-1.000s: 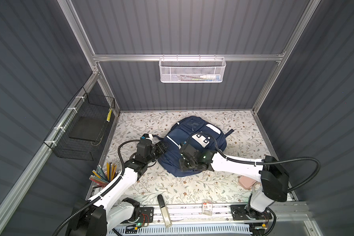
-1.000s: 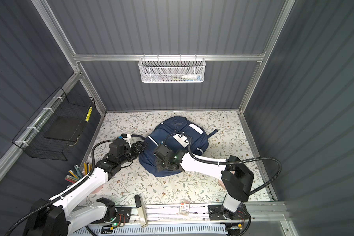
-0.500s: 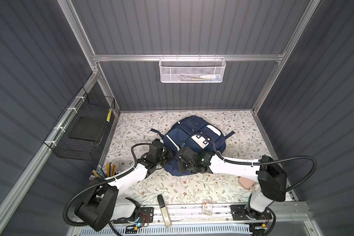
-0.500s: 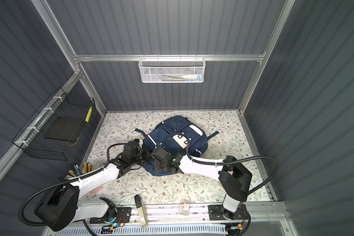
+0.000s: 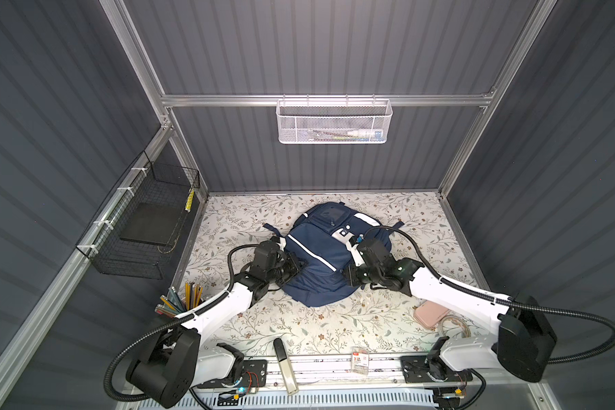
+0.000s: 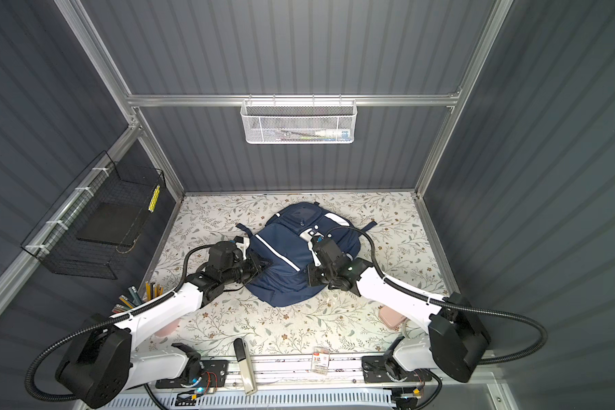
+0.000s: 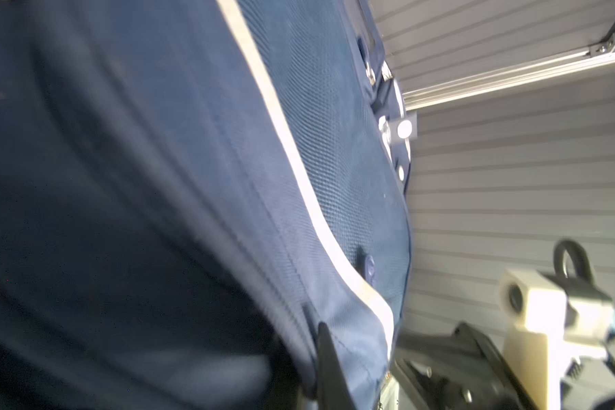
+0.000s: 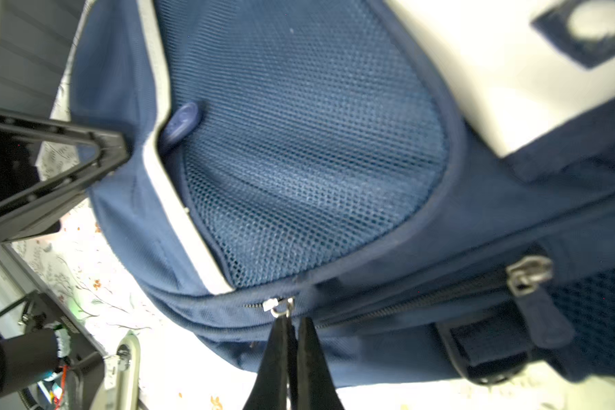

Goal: Pack the student bag
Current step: 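Open both grippers and draw them back from the backpack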

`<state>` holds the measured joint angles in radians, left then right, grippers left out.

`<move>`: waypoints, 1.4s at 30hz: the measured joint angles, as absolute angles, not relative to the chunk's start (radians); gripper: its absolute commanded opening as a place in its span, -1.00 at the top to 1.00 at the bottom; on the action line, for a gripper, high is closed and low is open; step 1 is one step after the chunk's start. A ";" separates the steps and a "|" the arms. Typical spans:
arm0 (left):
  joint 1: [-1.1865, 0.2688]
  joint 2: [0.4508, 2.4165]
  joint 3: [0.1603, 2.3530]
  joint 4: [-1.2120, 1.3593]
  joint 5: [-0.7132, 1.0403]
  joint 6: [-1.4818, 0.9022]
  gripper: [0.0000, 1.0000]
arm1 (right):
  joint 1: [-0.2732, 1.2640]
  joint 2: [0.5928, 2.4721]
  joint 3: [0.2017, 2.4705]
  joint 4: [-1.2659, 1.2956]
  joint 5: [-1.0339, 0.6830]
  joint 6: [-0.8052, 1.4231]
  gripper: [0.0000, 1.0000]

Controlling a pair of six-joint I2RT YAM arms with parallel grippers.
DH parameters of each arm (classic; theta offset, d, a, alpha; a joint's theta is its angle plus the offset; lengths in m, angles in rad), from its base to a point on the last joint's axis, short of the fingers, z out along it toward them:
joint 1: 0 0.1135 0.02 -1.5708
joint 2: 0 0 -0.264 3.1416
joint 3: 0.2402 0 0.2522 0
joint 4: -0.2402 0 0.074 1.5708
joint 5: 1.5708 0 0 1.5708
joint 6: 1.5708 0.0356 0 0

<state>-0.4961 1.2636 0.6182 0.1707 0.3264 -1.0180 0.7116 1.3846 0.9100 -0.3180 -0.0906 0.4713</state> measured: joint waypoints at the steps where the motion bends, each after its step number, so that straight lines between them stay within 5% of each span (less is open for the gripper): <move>1: -0.497 1.265 0.618 0.176 0.324 -1.018 0.92 | 0.703 1.399 0.925 -0.323 -0.094 0.456 1.00; 3: -0.496 1.265 0.619 0.179 0.331 -1.012 0.01 | 0.696 1.409 0.939 -0.326 -0.086 0.431 0.98; 4: -0.494 1.262 0.620 0.177 0.344 -1.008 -0.42 | 0.687 1.404 0.937 -0.335 -0.063 0.420 0.76; 5: -0.494 1.255 0.620 0.178 0.356 -1.004 -0.80 | 0.670 1.392 0.929 -0.344 -0.041 0.414 0.18; 6: -0.494 1.248 0.621 0.178 0.362 -1.001 -0.99 | 0.658 1.379 0.918 -0.350 -0.013 0.406 -0.19; 12: -0.494 1.141 0.699 0.052 0.278 -0.808 -1.00 | 0.609 1.153 0.791 -0.397 0.214 0.367 -0.97; 18: -0.489 1.093 0.738 0.022 -0.089 -0.467 -1.00 | 0.460 0.928 0.589 -0.189 0.358 0.243 -0.98; 25: -0.422 1.267 0.559 0.273 -0.422 -0.114 -1.00 | 0.201 0.958 0.364 0.204 0.358 0.084 -0.97; 33: -0.161 1.556 0.494 0.587 -0.381 -0.015 -1.00 | 0.031 1.275 0.288 0.649 0.220 0.044 -0.97; 42: -0.060 1.709 0.474 0.833 -0.222 -0.002 -1.00 | -0.038 1.452 0.303 0.880 0.110 0.049 -0.98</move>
